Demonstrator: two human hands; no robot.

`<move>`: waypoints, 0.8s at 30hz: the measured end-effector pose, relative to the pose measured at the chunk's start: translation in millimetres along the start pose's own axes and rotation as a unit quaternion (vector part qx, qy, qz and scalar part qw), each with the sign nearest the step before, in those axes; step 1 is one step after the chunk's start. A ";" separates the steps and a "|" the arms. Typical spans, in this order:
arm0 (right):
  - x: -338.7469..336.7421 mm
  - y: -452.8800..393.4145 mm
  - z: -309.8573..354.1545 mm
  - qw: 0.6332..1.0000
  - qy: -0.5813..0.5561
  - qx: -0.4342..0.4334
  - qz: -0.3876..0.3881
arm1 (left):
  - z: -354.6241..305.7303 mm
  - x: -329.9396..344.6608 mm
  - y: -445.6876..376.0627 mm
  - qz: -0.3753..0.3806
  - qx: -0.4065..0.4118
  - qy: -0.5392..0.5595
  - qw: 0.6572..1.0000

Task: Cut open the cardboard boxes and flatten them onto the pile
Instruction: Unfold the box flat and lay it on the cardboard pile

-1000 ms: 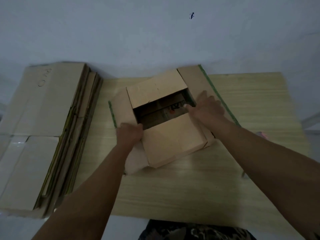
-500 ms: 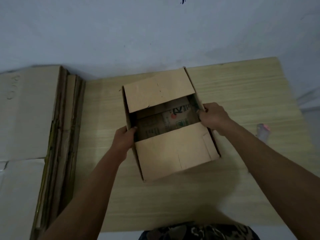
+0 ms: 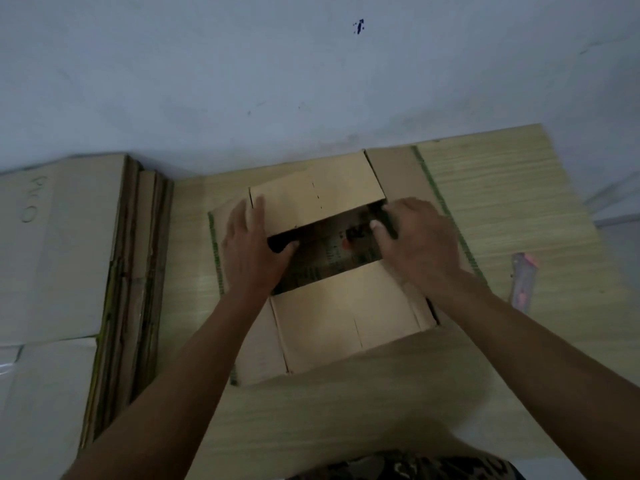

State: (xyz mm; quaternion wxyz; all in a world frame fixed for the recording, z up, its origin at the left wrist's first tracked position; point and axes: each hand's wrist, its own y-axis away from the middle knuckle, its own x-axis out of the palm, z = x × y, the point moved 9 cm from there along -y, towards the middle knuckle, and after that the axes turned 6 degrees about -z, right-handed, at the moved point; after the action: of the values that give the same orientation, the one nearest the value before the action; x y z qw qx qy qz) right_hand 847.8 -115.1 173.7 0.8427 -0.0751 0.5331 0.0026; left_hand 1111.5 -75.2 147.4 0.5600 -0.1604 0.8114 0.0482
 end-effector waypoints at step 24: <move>-47.9 146.8 65.1 0.940 0.036 0.046 0.337 | -94.4 -3.5 -92.4 -0.086 0.287 -0.118 0.947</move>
State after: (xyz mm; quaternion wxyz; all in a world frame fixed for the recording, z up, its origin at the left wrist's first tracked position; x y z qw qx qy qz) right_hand 873.2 42.1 226.0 0.7753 0.1478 0.5568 0.2591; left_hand 1057.3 -186.1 194.8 0.6761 -0.0551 0.7021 -0.2166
